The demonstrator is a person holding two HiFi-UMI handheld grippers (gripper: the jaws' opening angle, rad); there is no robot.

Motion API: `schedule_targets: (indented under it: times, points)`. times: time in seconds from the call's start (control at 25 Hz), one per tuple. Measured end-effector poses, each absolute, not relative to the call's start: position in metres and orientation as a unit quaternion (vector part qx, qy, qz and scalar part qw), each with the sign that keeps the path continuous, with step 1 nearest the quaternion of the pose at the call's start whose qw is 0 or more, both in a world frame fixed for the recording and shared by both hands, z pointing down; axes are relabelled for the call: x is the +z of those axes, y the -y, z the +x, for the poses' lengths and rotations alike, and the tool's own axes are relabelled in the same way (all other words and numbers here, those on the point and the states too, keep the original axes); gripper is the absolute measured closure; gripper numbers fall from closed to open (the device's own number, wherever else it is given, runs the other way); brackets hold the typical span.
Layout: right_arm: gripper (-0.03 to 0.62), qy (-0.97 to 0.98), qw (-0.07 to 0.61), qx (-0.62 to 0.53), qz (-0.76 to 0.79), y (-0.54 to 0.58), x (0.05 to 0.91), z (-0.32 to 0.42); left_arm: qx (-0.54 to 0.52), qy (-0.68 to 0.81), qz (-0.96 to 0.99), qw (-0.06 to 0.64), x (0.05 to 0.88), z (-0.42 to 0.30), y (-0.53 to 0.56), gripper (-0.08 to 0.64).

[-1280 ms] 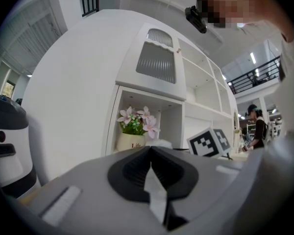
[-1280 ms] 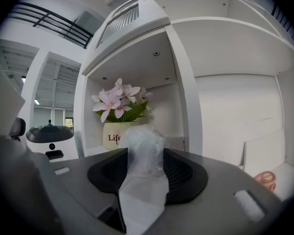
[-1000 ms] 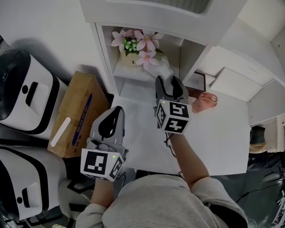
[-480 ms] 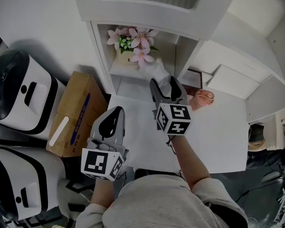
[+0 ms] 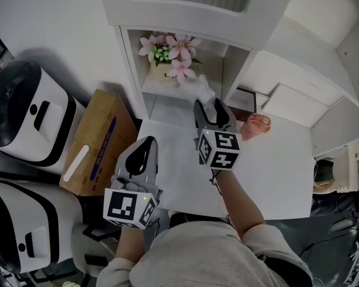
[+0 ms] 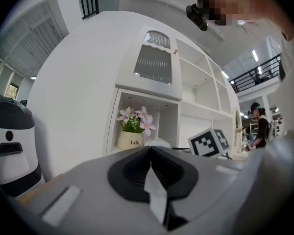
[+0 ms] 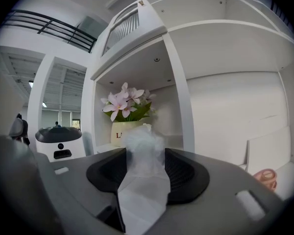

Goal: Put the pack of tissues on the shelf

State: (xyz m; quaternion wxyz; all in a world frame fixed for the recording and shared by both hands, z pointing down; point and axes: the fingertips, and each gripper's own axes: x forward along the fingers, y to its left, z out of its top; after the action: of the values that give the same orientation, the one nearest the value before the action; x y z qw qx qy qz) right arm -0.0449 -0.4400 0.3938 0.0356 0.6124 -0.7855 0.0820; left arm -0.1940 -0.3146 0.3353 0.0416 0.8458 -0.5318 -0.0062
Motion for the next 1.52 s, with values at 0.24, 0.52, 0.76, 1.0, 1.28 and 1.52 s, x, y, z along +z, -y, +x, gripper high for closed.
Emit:
schedule_targets:
  times: [0.24, 0.52, 0.76, 1.0, 1.28, 1.52]
  points:
    - [0.364, 0.773, 0.039, 0.085, 0.627, 0.454, 0.392, -0.048, -0.004, 0.553, 0.832, 0.043, 0.336, -0.21, 0.311, 0.558]
    - [0.352, 0.779, 0.031, 0.082, 0.62, 0.459, 0.392, -0.052, -0.002, 0.566, 0.823, 0.045, 0.337, -0.221, 0.308, 0.558]
    - [0.314, 0.793, 0.007, 0.076, 0.604, 0.45, 0.385, -0.053, -0.004, 0.56, 0.828, 0.046, 0.337, -0.215, 0.307, 0.558]
    - [0.272, 0.807, -0.002, 0.069, 0.586, 0.442, 0.381, -0.056, -0.004, 0.551, 0.833, 0.046, 0.338, -0.208, 0.305, 0.558]
    - [0.288, 0.806, -0.003, 0.045, 0.59, 0.425, 0.374, -0.053, -0.005, 0.549, 0.835, 0.046, 0.338, -0.209, 0.301, 0.558]
    - [0.507, 0.814, -0.001, 0.036, 0.579, 0.406, 0.364, -0.052, -0.007, 0.537, 0.842, 0.046, 0.338, -0.203, 0.302, 0.558]
